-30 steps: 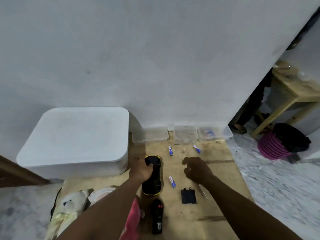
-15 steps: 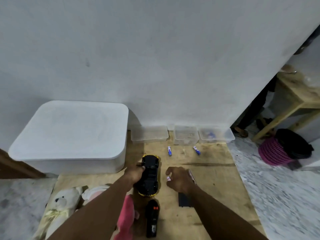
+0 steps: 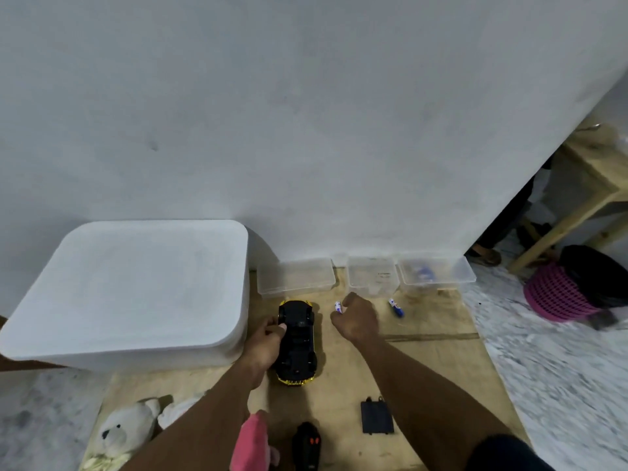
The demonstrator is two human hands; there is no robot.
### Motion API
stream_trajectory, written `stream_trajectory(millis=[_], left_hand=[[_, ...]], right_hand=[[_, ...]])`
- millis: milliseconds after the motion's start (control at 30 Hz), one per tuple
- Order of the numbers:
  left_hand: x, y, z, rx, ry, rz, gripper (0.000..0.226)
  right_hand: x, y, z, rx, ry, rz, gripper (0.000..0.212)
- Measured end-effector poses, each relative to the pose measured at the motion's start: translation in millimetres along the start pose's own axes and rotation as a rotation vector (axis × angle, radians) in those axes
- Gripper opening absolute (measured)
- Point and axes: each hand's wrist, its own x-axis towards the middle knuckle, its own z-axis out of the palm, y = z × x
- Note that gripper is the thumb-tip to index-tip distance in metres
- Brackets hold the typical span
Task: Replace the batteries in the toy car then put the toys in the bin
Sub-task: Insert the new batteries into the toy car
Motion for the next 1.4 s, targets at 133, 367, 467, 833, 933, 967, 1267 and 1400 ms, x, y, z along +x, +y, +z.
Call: stream_trajectory(millis=[133,367,467,833,933,967,1267,1400], left_hand=[[7.9,7.4,-1.6,0.011,0.005,0.003,0.016],[8.8,13.3,2.0,0.037,-0.017,-0.021,0.022],[8.0,14.9,8.1,0.043,-0.004,-0.013,0.022],[7.9,24.3,38.1,-0.04,-0.026,0.006,0.017],[10.5,25.1,39.9,-0.029,-0.078,-0.003,0.013],[11.0,25.5,39.9,-0.023,-0.092,-0.017,0.01],[3.1,36.3,36.1,0.017,-0.13,-0.004,0.024],[-12.8,48.7,33.5,0.071,-0.164,0.066,0.059]], right_hand=[[12.3,2.0,11.5,-0.181,-0.009,-0.04,0.027],[8.9,22.8,-11.9,0.547,-0.104,0.141,0.023],[9.5,49.6,-34.7,0.967,-0.22,0.398,0.022],[40.8,98.9,-66.1,0.517,0.138,0.367,0.037],[43.8,95.5,-63.9,0.165,0.159,0.19,0.026],[43.9,94.4,-63.2,0.101,0.163,0.172,0.023],[33.1,91.6,-62.6,0.06,0.066,0.05,0.012],[9.0,87.4,-73.3,0.221,-0.061,-0.092,0.025]])
